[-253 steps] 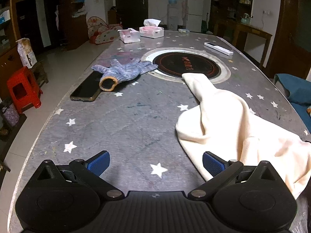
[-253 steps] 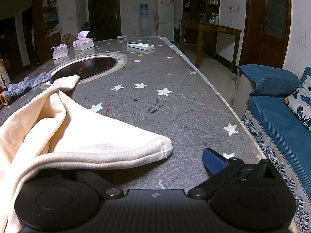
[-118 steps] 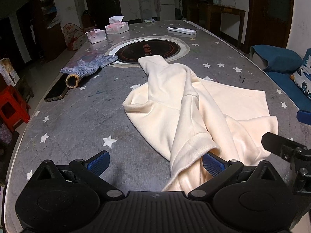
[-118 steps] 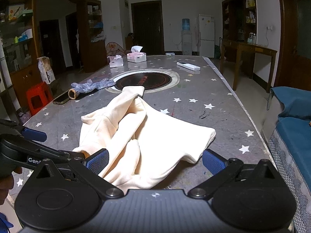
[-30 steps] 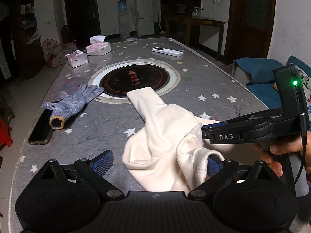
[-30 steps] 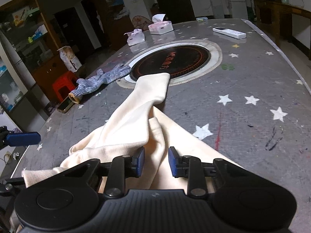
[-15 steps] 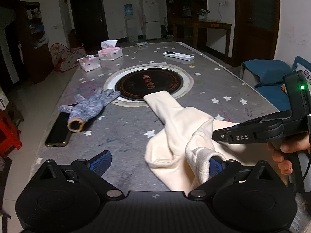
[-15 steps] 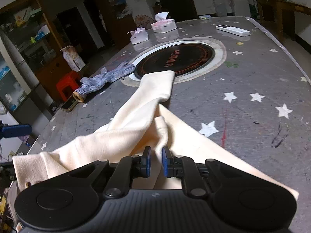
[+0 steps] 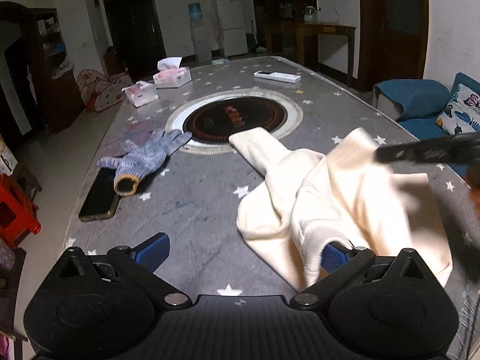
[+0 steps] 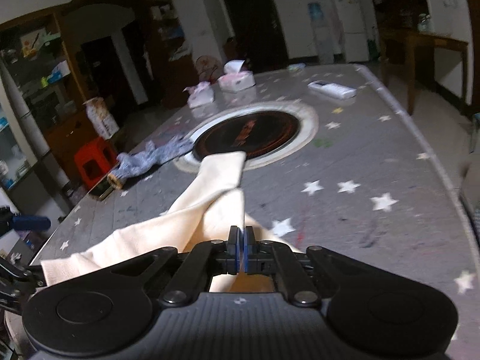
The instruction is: Fold clothes
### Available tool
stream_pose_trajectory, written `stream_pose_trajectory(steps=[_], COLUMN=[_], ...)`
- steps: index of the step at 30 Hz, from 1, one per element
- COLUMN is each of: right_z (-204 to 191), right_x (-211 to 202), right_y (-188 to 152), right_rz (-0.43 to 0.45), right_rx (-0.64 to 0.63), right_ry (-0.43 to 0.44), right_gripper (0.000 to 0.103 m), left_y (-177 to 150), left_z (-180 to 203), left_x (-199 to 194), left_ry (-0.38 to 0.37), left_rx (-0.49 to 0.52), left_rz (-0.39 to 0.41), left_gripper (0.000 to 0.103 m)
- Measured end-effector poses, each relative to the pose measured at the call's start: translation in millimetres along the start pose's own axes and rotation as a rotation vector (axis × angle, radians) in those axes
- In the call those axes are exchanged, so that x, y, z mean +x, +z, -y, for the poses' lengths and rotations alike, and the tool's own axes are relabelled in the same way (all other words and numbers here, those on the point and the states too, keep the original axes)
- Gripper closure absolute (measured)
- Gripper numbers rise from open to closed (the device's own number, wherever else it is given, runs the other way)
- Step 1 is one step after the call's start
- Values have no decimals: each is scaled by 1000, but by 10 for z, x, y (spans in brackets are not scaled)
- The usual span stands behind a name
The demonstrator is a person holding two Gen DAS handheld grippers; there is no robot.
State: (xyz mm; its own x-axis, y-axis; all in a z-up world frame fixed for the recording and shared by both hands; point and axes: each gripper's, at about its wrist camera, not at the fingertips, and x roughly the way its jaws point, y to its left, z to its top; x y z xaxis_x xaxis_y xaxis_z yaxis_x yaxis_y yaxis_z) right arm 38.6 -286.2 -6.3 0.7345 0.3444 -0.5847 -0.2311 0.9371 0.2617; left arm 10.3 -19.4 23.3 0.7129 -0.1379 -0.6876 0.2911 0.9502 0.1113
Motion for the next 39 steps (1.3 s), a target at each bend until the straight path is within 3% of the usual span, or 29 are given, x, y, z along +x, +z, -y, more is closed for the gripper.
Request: stream_pose_trajectory(steps=[10, 16, 19, 21, 26, 28, 30, 33, 39], right_z=[342, 524, 593, 632, 704, 720, 740, 753, 785], right_x=[-859, -1257, -1368, -1432, -1532, -1551, -1567, -1575, -1592], right_y=[-142, -402, -541, -609, -686, -691, -696, -704, -721], right_rz=[114, 111, 93, 89, 92, 94, 96, 96, 98], right_rx=[17, 36, 52, 63, 82, 84, 87, 88, 95], right_ry=[-164, -255, -282, -294, -311, -316, -318, -321, -333], right_gripper=[101, 101, 101, 101, 101, 101, 101, 101, 101], left_y=[4, 192, 276, 326, 404, 407, 393, 344, 270], left_z=[20, 224, 360, 443, 612, 642, 647, 635, 330], left_x=[-44, 161, 348, 493, 794, 889, 956, 979, 705], left_ry=[-32, -124, -161, -182, -216, -231, -258, -275, -234], left_rx=[2, 34, 65, 81, 136, 139, 136, 143, 58], left_rz=[19, 37, 25, 11, -14, -39, -66, -70, -21], left_gripper=[0, 2, 8, 20, 32, 47, 70, 92, 96])
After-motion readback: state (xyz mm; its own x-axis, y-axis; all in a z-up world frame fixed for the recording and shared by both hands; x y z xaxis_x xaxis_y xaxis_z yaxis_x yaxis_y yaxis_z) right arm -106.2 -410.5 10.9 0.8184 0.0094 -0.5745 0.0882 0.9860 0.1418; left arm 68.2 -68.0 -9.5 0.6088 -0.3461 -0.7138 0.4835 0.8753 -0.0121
